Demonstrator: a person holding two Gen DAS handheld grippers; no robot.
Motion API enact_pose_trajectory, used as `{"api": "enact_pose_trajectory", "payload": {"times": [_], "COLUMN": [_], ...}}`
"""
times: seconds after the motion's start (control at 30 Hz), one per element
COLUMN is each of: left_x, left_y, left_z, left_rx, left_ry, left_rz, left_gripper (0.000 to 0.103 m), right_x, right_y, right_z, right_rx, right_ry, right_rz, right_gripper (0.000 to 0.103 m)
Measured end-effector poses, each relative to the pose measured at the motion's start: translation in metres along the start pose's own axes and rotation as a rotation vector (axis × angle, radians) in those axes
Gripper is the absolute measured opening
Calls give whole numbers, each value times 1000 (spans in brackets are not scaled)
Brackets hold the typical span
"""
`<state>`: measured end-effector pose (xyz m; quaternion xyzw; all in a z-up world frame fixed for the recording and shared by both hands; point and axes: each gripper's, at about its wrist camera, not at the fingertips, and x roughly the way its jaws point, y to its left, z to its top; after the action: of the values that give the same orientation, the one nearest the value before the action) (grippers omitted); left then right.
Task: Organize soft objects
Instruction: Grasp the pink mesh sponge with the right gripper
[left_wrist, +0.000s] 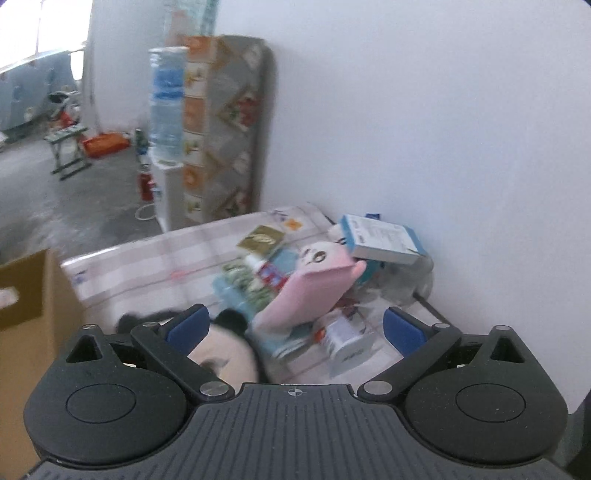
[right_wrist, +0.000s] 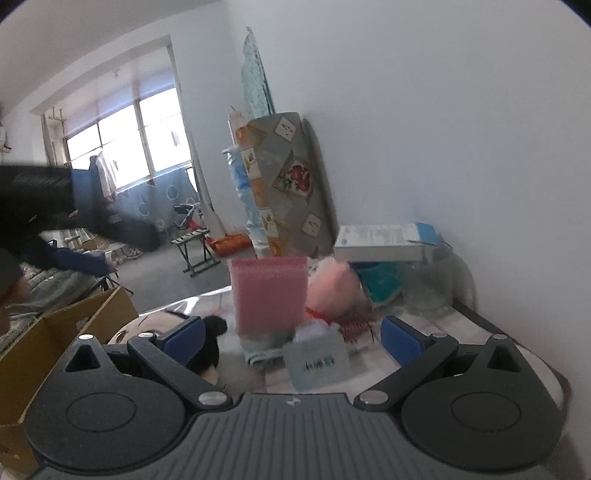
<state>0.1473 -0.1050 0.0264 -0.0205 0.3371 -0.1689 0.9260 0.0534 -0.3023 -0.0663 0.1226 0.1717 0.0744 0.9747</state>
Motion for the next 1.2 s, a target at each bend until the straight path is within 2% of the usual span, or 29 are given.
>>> {"api": "enact_pose_trajectory", "payload": {"times": [0.1, 0.27, 0.37, 0.43, 0.47, 0.57, 0.63, 0.73, 0.83, 0.97, 1.1, 1.2], "left_x": [28, 76, 100, 112, 118, 128, 130, 130, 123, 106, 93, 83], "left_y": [-13, -32, -34, -33, -33, -32, -31, -30, -29, -29, -26, -16], "left_z": [11, 14, 14, 15, 16, 18, 19, 21, 26, 31, 32, 32], "left_rx": [58, 166, 197, 201, 201, 202, 196, 188, 158, 125, 95, 60], "left_ry": [27, 65, 87, 96, 98, 103, 108, 106, 73, 50, 55, 60], "left_rz": [3, 89, 114, 129, 144, 161, 160, 162, 137, 100, 123, 177], "left_gripper": [102, 102, 94, 78, 73, 45, 18, 6, 1, 1, 4, 8], "right_x": [21, 42, 53, 58, 60, 62, 61, 58, 51, 40, 44, 63], "right_y": [-3, -13, -21, -26, -29, -34, -36, -37, -38, -41, -40, -31], "right_z": [1, -6, -12, -16, -18, -21, -22, -23, -23, -18, -3, 14], "right_rx": [-11, 11, 22, 37, 45, 65, 75, 77, 80, 85, 56, 7], "right_ry": [15, 42, 64, 80, 86, 92, 95, 98, 95, 81, 69, 82], "right_rz": [2, 15, 11, 9, 8, 1, -1, -7, -16, -21, 12, 67], "right_gripper": [60, 59, 59, 59, 59, 59, 59, 59, 59, 59, 59, 59]}}
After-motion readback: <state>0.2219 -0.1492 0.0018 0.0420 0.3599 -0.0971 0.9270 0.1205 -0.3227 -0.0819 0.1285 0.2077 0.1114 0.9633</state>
